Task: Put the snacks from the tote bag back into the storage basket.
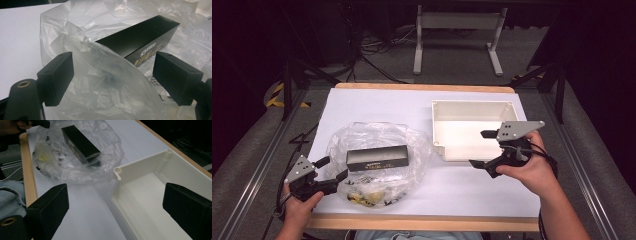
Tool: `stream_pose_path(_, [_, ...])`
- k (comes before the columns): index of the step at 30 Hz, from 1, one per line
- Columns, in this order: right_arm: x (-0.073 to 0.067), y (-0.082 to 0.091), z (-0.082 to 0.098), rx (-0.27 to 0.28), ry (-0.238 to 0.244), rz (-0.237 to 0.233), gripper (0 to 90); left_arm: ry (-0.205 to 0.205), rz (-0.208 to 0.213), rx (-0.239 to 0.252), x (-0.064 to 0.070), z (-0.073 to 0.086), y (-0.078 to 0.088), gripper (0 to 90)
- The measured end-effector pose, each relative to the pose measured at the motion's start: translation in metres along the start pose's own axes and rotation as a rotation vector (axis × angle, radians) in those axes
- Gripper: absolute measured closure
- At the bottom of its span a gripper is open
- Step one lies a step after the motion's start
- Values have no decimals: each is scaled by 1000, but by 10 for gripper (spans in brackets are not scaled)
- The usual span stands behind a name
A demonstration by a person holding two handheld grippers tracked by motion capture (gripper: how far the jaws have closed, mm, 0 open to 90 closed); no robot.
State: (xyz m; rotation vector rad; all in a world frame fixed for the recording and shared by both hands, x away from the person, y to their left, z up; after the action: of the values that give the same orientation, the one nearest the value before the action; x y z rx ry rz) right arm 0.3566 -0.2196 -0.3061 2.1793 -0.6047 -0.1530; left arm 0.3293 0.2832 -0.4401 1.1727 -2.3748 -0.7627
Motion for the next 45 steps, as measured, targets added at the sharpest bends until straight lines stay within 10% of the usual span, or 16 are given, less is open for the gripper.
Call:
stream_pose_path(22, [0,-33,-79,17,158,-133,69,-8,15,6,1,-2,0,181])
stream_pose_path(45, [-4,-81,-124,57,193,-198,55,-7,21,12,1,-3,0,181])
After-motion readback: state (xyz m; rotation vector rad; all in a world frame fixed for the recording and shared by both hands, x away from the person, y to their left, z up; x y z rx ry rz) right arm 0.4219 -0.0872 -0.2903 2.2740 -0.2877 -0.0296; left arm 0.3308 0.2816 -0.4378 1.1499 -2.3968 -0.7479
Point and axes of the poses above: each handheld gripper's, and its own axes: y roughly backward along the jaws, z roughly out of its underside, x roughly to its right, the point moved 2 cm from there along -y, roughly forward along the jaws, and after that the axes turned 14 degrees about -x, right-handed, at the moved point
